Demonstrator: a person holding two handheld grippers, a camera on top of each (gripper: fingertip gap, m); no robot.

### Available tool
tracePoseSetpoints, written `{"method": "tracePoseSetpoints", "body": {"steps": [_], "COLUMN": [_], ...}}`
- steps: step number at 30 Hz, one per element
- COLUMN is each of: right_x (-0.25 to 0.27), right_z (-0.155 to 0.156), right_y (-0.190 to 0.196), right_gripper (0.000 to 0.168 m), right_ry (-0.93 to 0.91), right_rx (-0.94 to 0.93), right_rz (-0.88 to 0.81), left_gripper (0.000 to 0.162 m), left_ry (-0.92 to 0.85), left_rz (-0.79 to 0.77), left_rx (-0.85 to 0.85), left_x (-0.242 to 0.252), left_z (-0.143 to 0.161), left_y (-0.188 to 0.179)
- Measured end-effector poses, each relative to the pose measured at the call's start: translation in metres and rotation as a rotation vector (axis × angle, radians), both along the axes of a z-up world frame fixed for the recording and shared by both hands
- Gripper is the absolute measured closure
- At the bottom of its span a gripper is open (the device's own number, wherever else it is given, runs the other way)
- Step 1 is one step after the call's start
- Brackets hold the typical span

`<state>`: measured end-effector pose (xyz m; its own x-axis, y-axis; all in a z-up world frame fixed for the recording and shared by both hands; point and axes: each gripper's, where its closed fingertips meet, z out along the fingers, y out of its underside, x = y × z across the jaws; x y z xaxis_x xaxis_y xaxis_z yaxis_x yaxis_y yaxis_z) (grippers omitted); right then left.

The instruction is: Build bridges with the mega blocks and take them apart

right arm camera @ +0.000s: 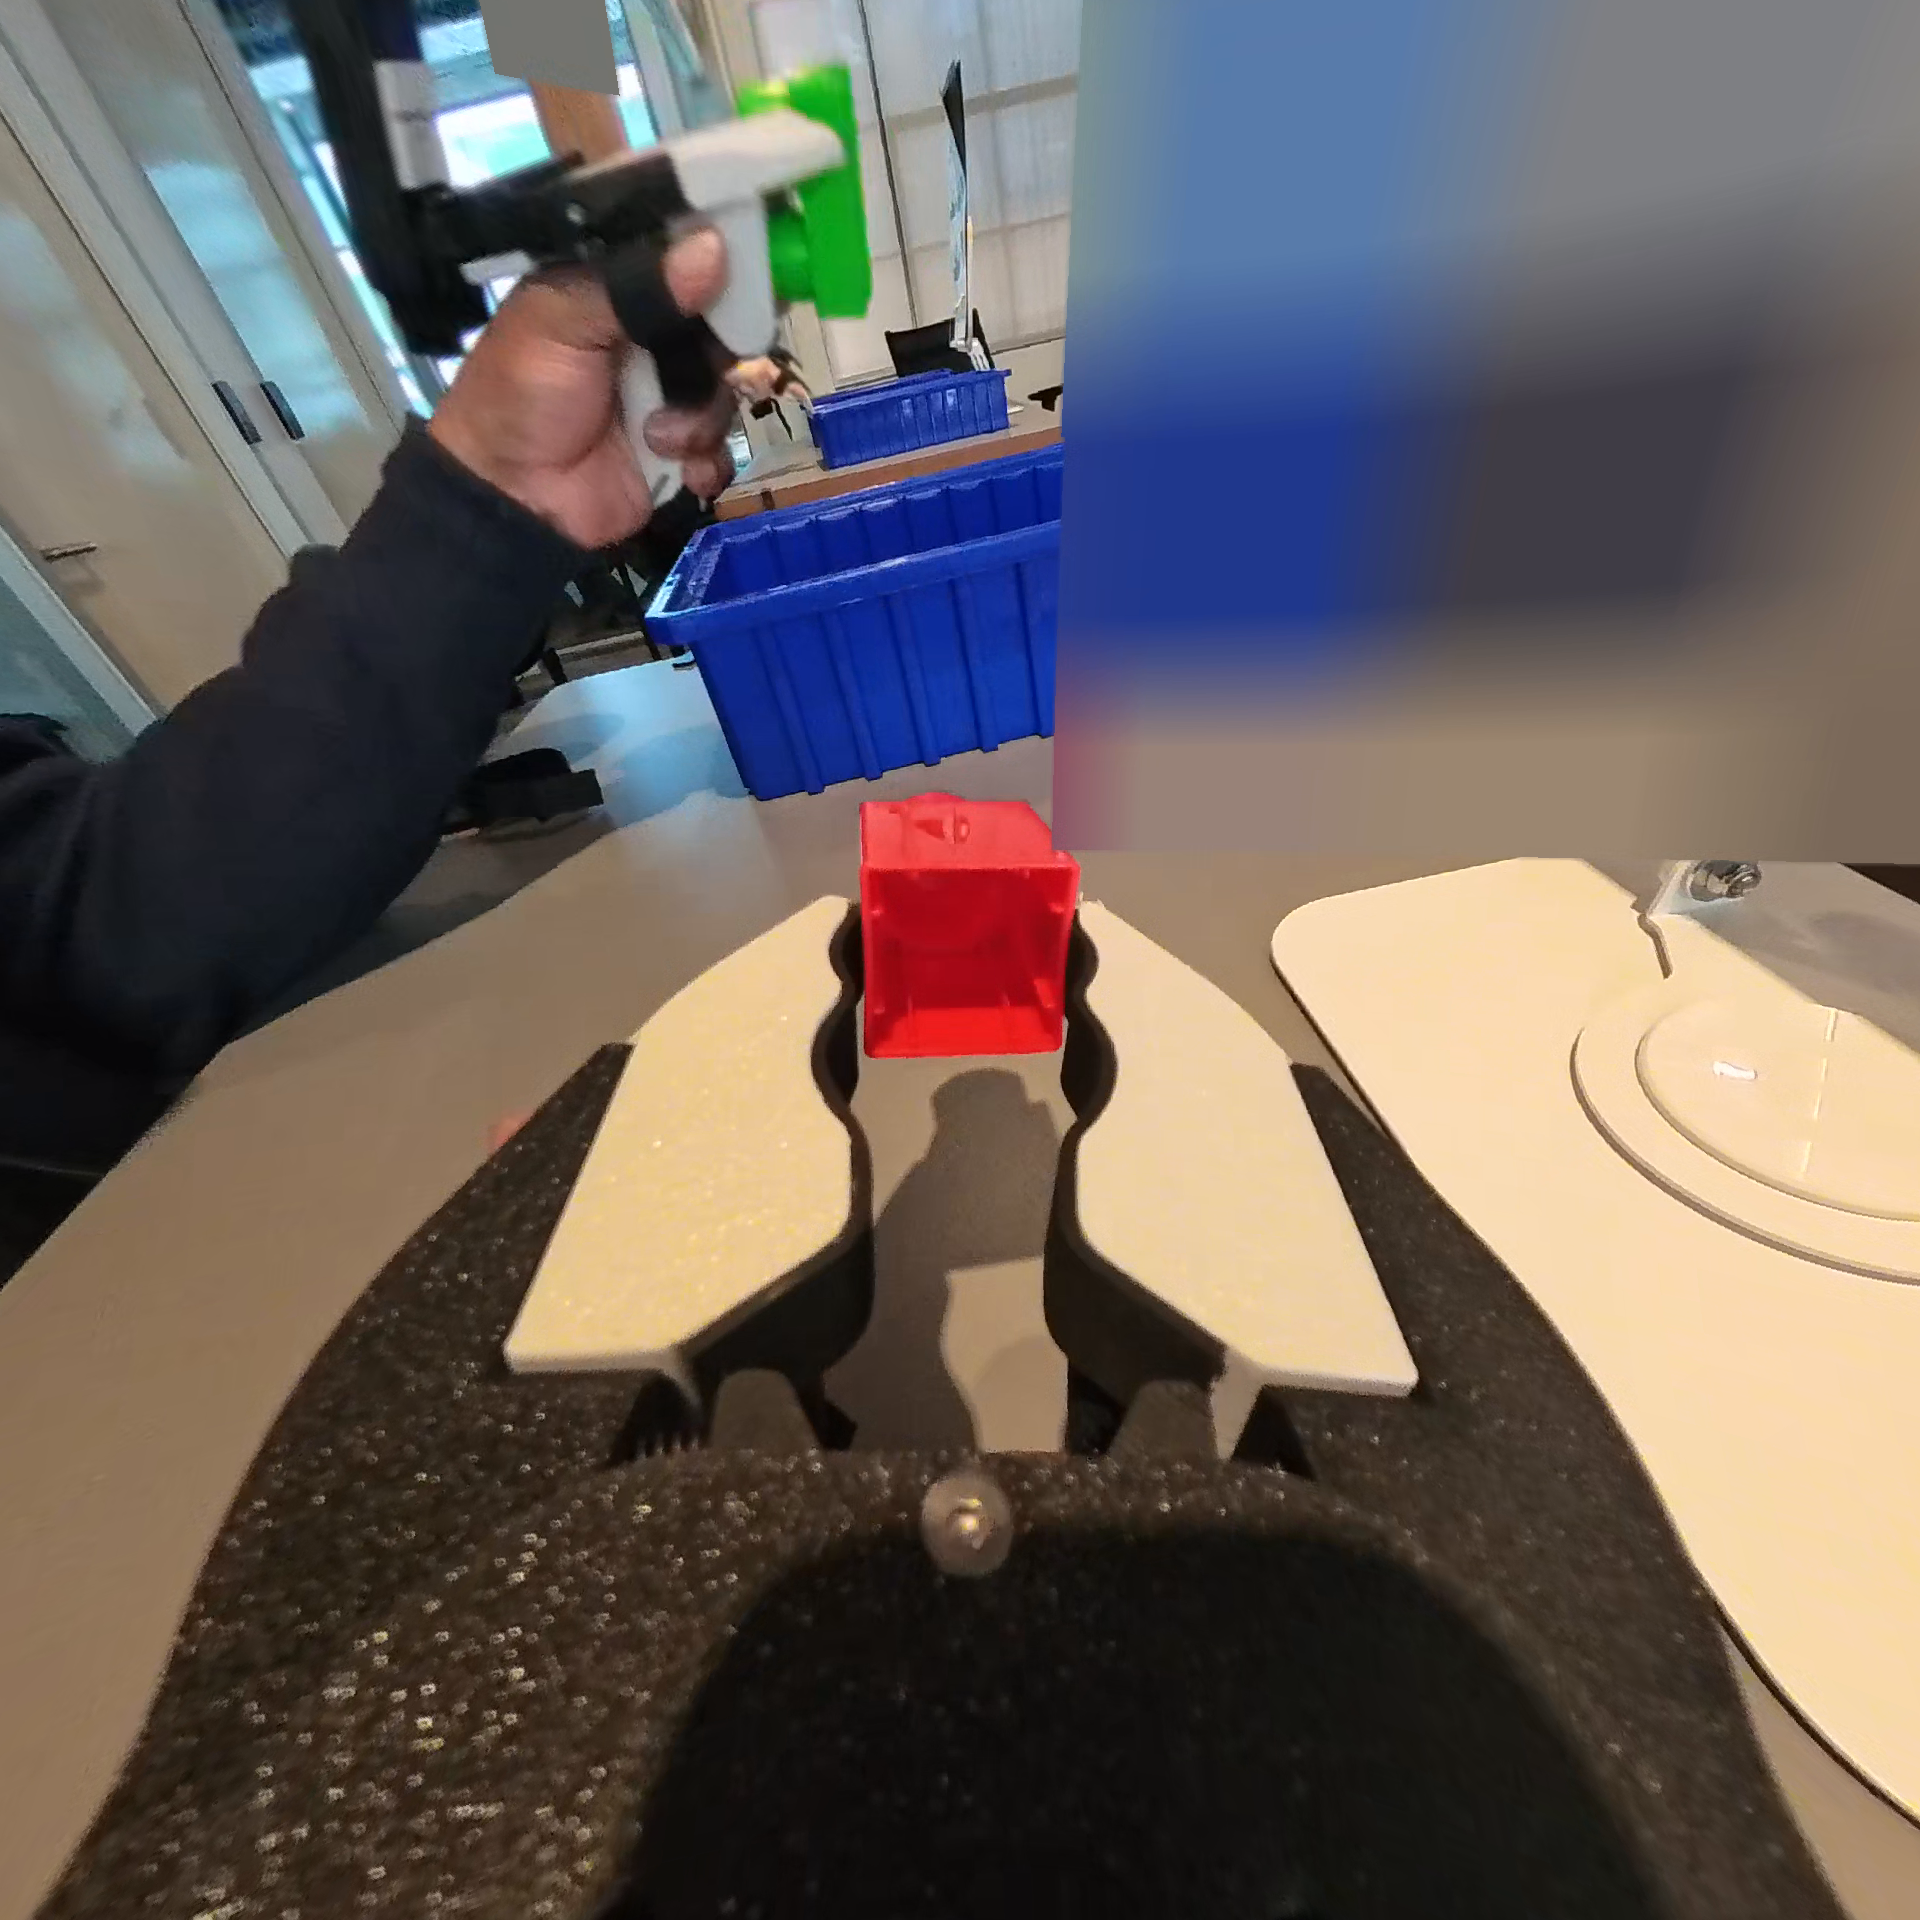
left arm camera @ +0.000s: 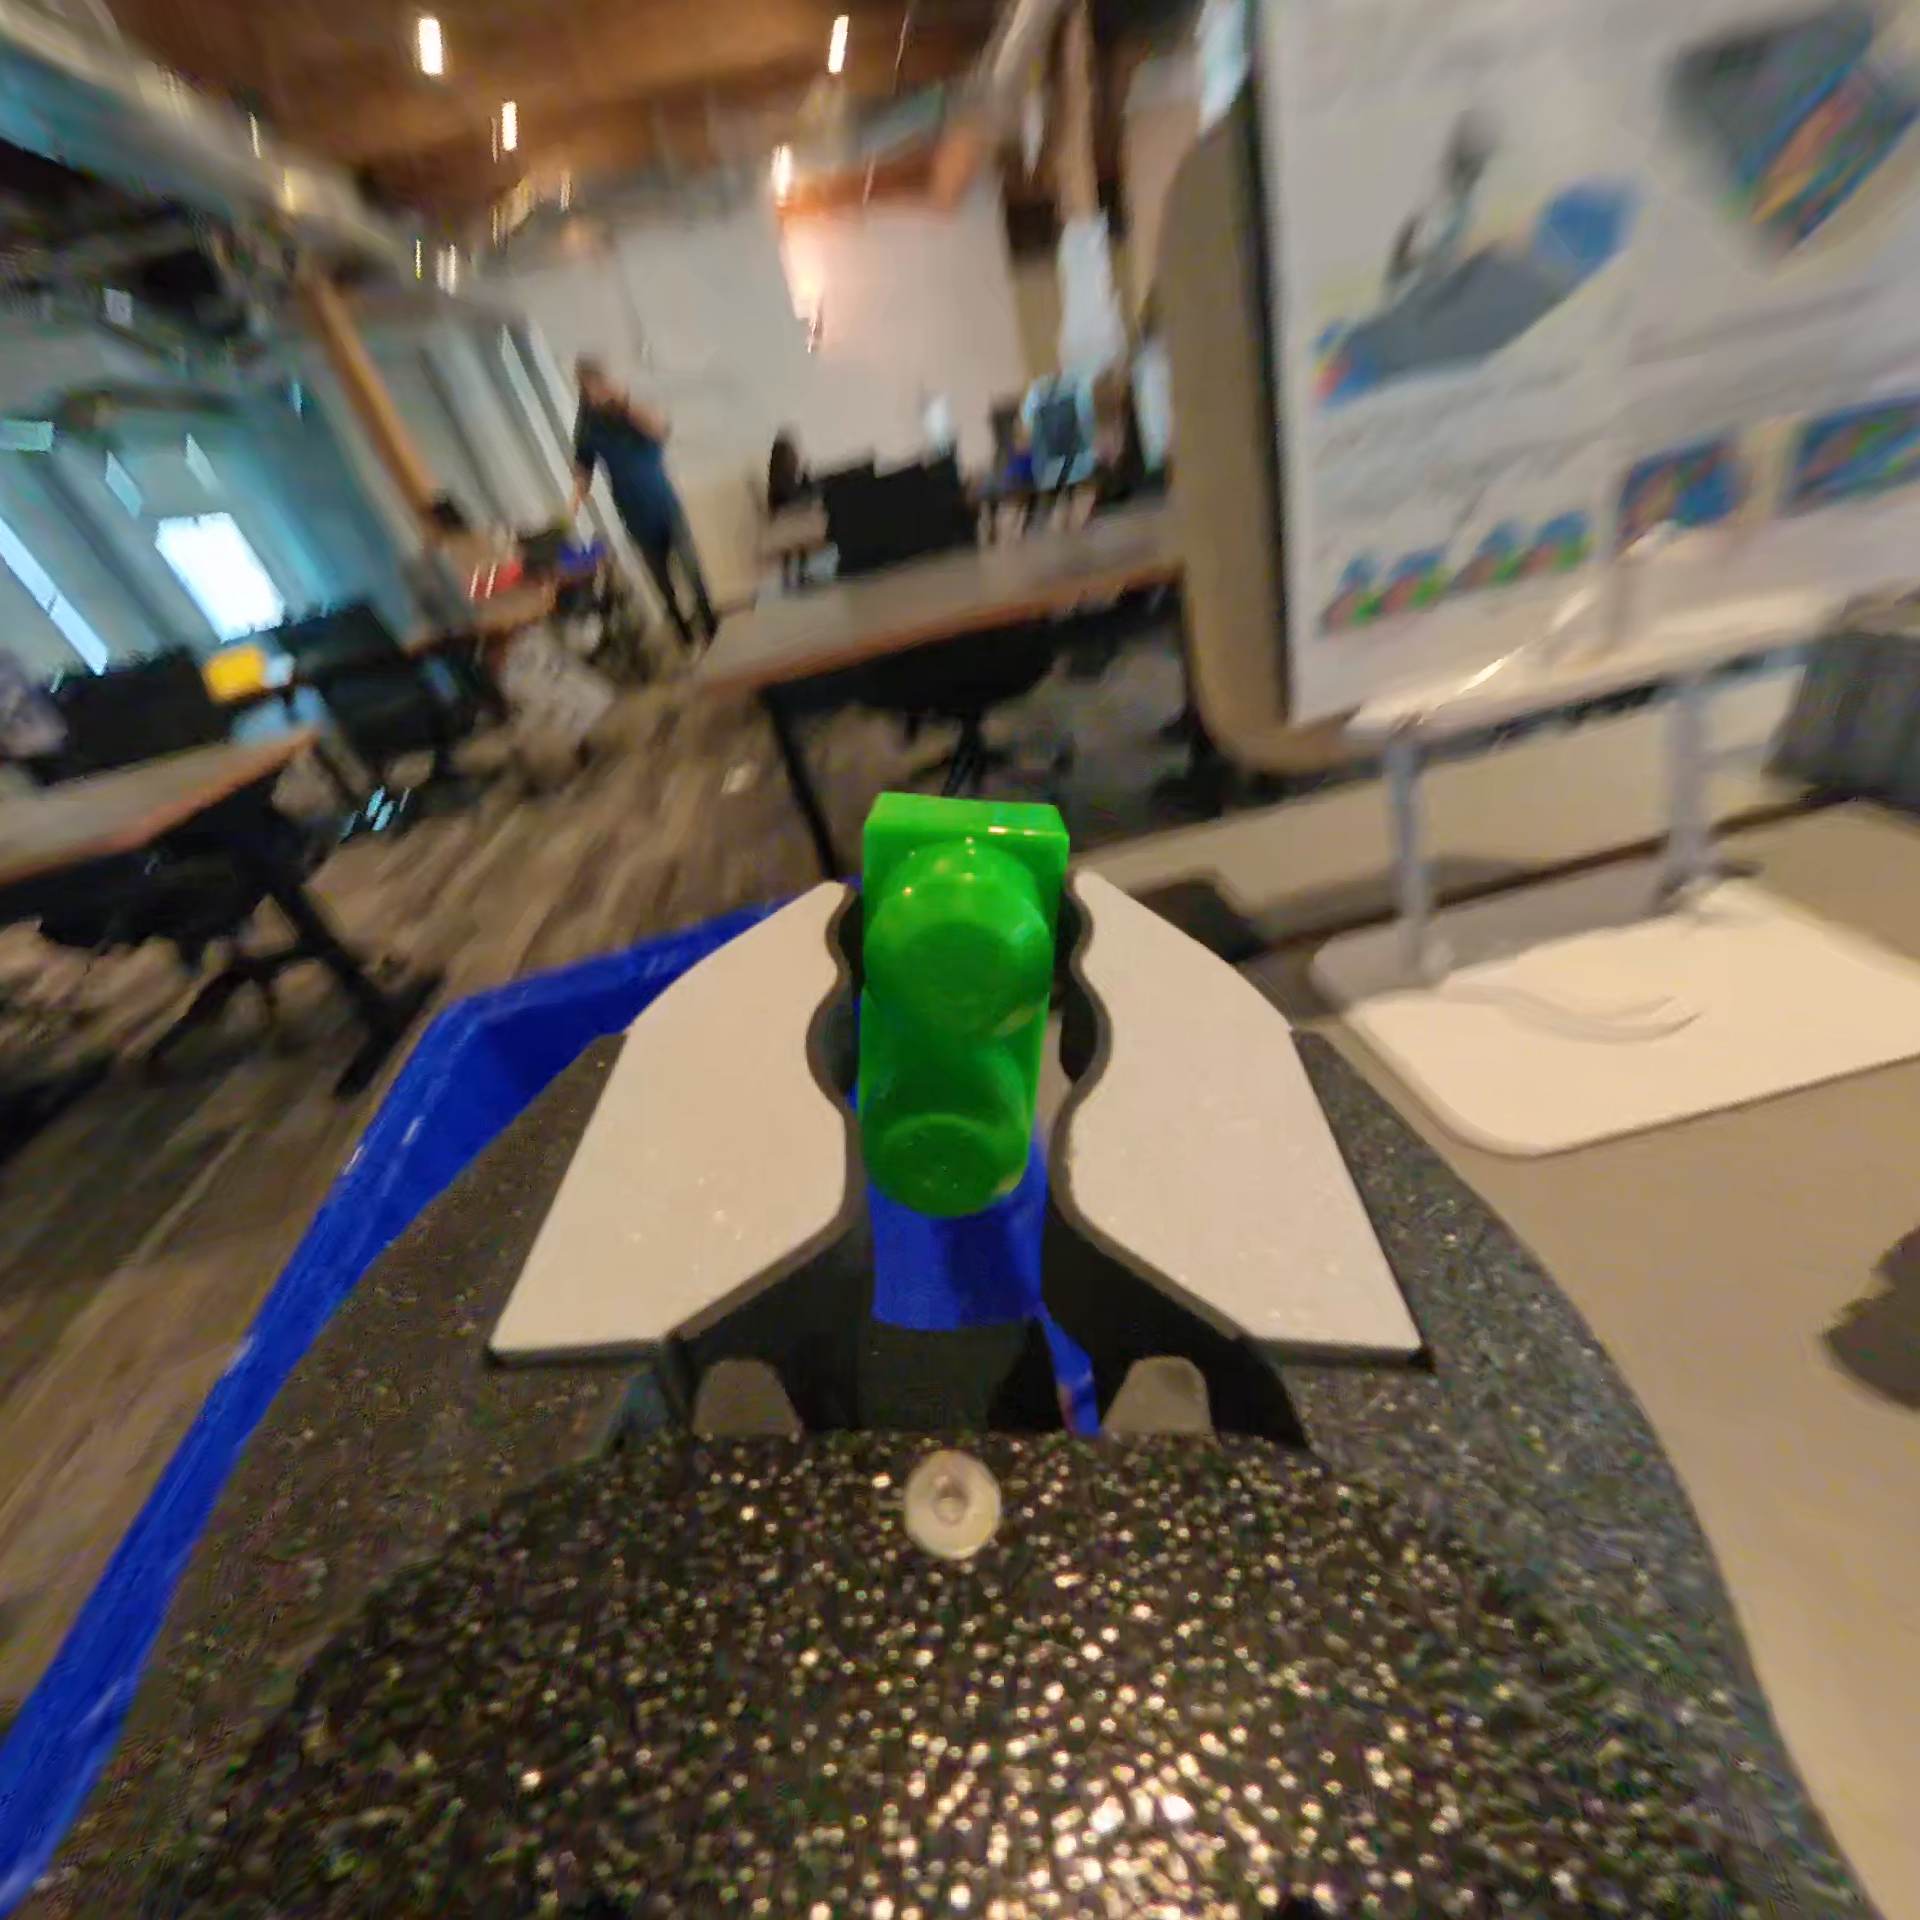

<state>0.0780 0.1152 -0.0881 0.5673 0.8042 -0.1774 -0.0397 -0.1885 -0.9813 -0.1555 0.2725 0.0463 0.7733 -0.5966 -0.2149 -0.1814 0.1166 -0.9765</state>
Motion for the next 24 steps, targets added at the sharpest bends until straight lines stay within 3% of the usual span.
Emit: {"method": "tracePoseSetpoints", "body": {"steps": [3,7,18,24], "right_x": [-0.001,-0.001,-0.004,-0.006], "right_z": [-0.001,-0.002,-0.004,-0.005], "right_y": [0.000,0.000,-0.001,-0.001], "right_gripper": [0.133,0.133,0.133,0.133], "right_ry": [-0.005,-0.007,-0.023,-0.024], "right_rx": [-0.003,-0.010,-0.017,-0.028], "right_rz": [0.004,0.010,0.023,0.034], "left_gripper": [0.127,0.127,0.127,0.126], "left_ry": [0.106,0.177,0.432,0.493], "left_rz": [0.108,0.113,0.110,0.099], "left_rx": [-0.142,-0.325,-0.652,-0.705], "left_x": [-0.026,-0.036,-0.034,-0.034], "left_z": [-0.033,-0.070,-0.162,-0.178], "left_y": [0.029,0.048,0.066,0.063]}}
